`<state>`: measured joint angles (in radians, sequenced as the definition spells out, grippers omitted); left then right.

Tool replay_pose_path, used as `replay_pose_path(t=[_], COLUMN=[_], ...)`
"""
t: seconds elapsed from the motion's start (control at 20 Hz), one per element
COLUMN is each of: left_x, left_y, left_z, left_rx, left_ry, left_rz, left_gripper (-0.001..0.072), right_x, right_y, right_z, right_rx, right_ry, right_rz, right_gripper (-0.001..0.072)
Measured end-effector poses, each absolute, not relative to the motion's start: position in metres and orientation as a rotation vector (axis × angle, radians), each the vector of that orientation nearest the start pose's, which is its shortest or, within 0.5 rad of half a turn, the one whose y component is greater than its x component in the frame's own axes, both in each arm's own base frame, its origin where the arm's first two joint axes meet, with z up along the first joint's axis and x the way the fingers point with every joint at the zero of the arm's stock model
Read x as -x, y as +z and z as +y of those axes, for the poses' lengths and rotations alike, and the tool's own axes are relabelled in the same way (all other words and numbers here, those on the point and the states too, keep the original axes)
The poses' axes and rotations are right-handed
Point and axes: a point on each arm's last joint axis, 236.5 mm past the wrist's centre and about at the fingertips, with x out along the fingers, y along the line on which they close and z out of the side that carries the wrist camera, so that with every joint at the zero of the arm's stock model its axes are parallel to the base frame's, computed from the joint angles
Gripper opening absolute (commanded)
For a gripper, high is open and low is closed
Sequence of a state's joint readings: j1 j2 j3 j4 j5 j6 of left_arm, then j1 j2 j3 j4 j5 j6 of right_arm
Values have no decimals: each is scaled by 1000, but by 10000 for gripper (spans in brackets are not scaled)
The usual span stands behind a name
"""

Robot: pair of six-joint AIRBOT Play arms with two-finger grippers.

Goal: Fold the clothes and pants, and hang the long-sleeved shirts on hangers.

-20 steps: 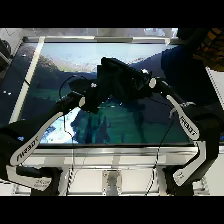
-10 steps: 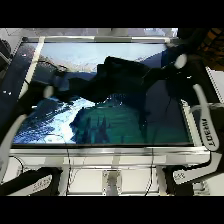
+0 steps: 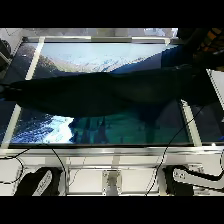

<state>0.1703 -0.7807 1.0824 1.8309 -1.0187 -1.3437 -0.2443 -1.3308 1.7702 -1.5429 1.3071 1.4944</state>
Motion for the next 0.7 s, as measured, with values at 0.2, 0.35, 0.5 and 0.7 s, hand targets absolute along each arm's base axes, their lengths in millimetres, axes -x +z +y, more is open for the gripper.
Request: replay_pose_path(t=[0.2,0.35,0.5,0.7], left_x=[-315,-310,-316,-347], left_y=[187,188,182,142], left_z=[136,147,149,136], left_rx=[-383,-396,-399,-340], left_ry=[300,323,306,189], left_rz=[802,812,822,895], left_gripper=[30,30,30,29], right_x=[-412,-393,-384,-399], right_y=[221,230,230,205], right_z=[-149,-174,-184,-172], right_rx=[-76,-99,-127,-214], right_ry=[-279,-346,-367,-286], right_rz=[880,866,871,916], right_gripper=[10,10,10,8])
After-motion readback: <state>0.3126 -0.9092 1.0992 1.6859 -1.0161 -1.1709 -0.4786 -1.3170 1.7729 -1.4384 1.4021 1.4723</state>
